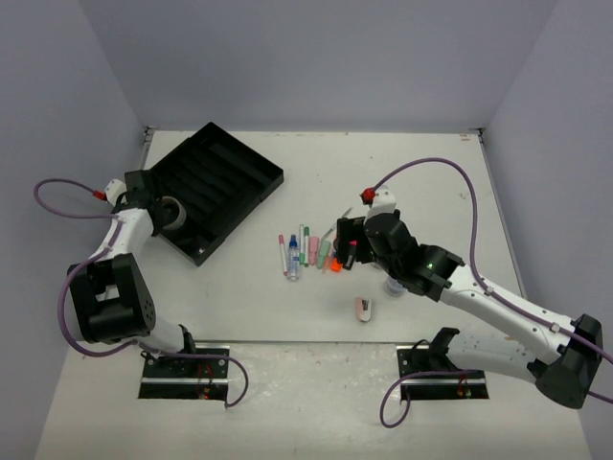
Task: Sort the stationery into containers
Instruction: Place the stationery in the storage box.
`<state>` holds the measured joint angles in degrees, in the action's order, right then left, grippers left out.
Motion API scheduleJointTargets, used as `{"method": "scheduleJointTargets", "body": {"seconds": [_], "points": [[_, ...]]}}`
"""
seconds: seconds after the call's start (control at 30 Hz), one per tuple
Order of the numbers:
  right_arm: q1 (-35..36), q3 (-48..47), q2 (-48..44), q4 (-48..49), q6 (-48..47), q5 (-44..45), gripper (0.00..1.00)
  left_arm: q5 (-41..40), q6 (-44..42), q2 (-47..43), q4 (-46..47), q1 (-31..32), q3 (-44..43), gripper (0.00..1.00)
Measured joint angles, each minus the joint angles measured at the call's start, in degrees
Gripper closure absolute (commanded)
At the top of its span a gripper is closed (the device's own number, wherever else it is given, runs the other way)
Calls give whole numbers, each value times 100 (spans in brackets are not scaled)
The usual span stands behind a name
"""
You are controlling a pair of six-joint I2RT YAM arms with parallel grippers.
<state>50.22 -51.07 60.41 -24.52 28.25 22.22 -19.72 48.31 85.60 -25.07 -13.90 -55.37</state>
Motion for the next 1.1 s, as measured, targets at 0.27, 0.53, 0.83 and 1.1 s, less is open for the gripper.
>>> {"method": "scheduleJointTargets", "body": {"seconds": [0.27,0.53,0.83,1.1], "points": [[-2,0,133,18,-21,-70,1,-18,12,31,20,-123,28,100],[-2,0,159,19,-22,-70,1,4,12,231,41,-123,28,100],[-2,0,221,29,-22,-70,1,-28,13,306,56,-126,26,100],[-2,0,271,52,-21,-70,1,-95,14,483,-48,-143,-169,100]]}}
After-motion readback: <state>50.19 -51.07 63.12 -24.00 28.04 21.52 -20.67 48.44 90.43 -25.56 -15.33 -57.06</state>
